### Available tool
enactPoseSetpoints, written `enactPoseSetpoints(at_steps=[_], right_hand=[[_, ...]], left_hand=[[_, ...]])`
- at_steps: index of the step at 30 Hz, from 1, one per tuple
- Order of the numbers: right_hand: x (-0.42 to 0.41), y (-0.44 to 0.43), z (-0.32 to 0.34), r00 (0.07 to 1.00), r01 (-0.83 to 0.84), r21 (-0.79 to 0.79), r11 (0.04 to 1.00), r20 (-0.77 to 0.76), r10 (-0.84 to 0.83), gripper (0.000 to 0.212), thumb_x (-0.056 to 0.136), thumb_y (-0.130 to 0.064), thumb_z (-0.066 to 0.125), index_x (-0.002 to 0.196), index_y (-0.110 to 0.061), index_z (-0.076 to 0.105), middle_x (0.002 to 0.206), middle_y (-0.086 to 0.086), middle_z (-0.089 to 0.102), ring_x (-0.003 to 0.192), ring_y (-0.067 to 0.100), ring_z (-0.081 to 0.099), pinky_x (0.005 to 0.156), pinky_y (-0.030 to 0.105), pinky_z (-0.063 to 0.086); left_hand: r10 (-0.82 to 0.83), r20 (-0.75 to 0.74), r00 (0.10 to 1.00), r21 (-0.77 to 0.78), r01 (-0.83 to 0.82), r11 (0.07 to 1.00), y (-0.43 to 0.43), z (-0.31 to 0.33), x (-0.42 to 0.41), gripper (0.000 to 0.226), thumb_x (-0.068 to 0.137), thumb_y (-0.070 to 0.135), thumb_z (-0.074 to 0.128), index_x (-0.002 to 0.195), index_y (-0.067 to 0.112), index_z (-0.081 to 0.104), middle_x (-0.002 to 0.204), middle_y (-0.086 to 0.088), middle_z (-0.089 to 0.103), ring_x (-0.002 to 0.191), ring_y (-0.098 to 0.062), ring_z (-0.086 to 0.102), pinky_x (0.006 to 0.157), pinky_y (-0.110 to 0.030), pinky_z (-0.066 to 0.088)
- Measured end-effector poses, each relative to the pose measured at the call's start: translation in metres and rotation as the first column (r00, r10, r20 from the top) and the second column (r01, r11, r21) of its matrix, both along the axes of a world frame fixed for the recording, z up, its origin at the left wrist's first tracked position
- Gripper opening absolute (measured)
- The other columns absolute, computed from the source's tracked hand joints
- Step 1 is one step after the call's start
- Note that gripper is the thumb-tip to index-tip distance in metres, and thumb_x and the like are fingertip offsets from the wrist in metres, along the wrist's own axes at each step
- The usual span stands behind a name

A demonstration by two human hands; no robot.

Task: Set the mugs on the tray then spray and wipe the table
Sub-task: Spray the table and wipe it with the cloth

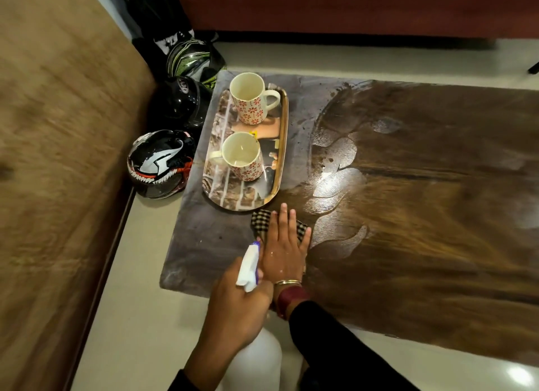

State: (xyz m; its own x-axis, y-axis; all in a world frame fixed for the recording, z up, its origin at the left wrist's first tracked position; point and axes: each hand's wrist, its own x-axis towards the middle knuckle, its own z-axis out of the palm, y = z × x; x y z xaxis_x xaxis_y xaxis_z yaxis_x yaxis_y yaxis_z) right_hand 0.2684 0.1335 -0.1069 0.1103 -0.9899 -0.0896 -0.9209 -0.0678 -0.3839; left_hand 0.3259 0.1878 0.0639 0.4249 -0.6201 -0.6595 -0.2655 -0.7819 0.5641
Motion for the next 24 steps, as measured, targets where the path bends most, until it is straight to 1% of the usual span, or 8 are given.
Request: enactPoseSetpoints(at_steps=[4,8,11,13,16,18,21,24], right_hand=[[-0.001,0.003,-0.001,0.999,0.014,-0.13,0.991,0.034,-0.009,0.056,0.09,-0.035,0.037,0.132,-0.01,0.064,0.146,0.011,0.057,0.139,0.03,0.05,0.112,0.067,0.025],[0.021,0.006,-0.005,0.998,0.052,-0.103,0.993,0.048,-0.047,0.05,0.086,-0.033,0.047,0.127,-0.009,0.065,0.134,0.01,0.063,0.134,0.029,0.055,0.107,0.068,0.034],[0.043,0.017,-0.009,0.999,0.011,-0.097,0.995,0.034,-0.008,0.049,0.087,-0.026,0.063,0.133,-0.009,0.059,0.137,0.013,0.061,0.136,0.029,0.049,0.103,0.069,0.038],[0.045,0.022,-0.006,0.999,0.02,-0.09,0.996,0.048,-0.016,0.052,0.089,-0.029,0.05,0.135,-0.006,0.06,0.14,0.016,0.057,0.137,0.033,0.051,0.106,0.068,0.037],[0.031,0.027,0.0,0.998,0.059,-0.056,0.997,0.029,-0.058,0.059,0.088,-0.029,0.058,0.143,-0.007,0.052,0.149,0.015,0.045,0.143,0.035,0.039,0.115,0.062,0.028],[0.019,0.027,-0.004,0.995,0.103,-0.083,0.991,0.003,-0.103,0.061,0.087,-0.029,0.058,0.143,-0.007,0.052,0.148,0.016,0.045,0.141,0.036,0.038,0.115,0.062,0.029],[0.019,0.026,-0.004,0.993,0.116,-0.088,0.989,0.012,-0.115,0.06,0.087,-0.03,0.057,0.143,-0.006,0.053,0.148,0.017,0.045,0.141,0.036,0.037,0.116,0.063,0.027],[0.025,0.026,-0.006,0.992,0.127,-0.092,0.988,-0.01,-0.129,0.059,0.088,-0.029,0.057,0.143,-0.006,0.052,0.149,0.018,0.045,0.141,0.037,0.037,0.118,0.061,0.022]], left_hand=[[-0.071,0.024,0.997,-0.026,0.072,0.997,-0.001,-0.005,0.011,0.017,0.067,0.03,0.062,0.083,0.026,0.063,0.074,-0.005,0.068,0.071,-0.03,0.07,0.069,-0.054,0.062],[-0.022,-0.036,0.999,-0.03,0.021,0.999,0.003,-0.014,0.025,0.024,0.069,0.029,0.062,0.084,0.047,0.064,0.082,-0.003,0.071,0.08,-0.027,0.073,0.072,-0.051,0.064],[-0.045,-0.053,0.998,-0.043,0.042,0.998,0.007,-0.015,0.045,0.024,0.065,0.026,0.061,0.088,0.029,0.066,0.082,0.001,0.07,0.081,-0.024,0.072,0.074,-0.05,0.064],[-0.074,-0.026,0.997,-0.055,0.072,0.996,0.013,-0.011,0.06,0.021,0.065,0.03,0.058,0.085,0.027,0.062,0.076,-0.001,0.068,0.075,-0.027,0.069,0.072,-0.052,0.063],[-0.098,0.063,0.993,-0.034,0.1,0.994,0.024,-0.009,0.087,0.017,0.066,0.034,0.056,0.082,0.026,0.059,0.073,-0.001,0.065,0.071,-0.026,0.067,0.073,-0.05,0.061],[-0.116,0.128,0.985,-0.026,0.12,0.992,0.03,-0.004,0.107,0.02,0.07,0.032,0.056,0.089,0.027,0.062,0.08,0.002,0.066,0.076,-0.023,0.066,0.077,-0.046,0.06],[-0.098,0.162,0.982,0.005,0.098,0.995,0.039,-0.004,0.135,0.035,0.077,0.029,0.055,0.106,0.013,0.065,0.089,-0.001,0.068,0.085,-0.028,0.065,0.082,-0.044,0.057],[-0.109,0.109,0.988,0.088,0.1,0.991,0.044,-0.011,0.146,0.033,0.08,0.027,0.056,0.11,0.014,0.064,0.088,-0.007,0.068,0.084,-0.033,0.066,0.082,-0.046,0.059]])
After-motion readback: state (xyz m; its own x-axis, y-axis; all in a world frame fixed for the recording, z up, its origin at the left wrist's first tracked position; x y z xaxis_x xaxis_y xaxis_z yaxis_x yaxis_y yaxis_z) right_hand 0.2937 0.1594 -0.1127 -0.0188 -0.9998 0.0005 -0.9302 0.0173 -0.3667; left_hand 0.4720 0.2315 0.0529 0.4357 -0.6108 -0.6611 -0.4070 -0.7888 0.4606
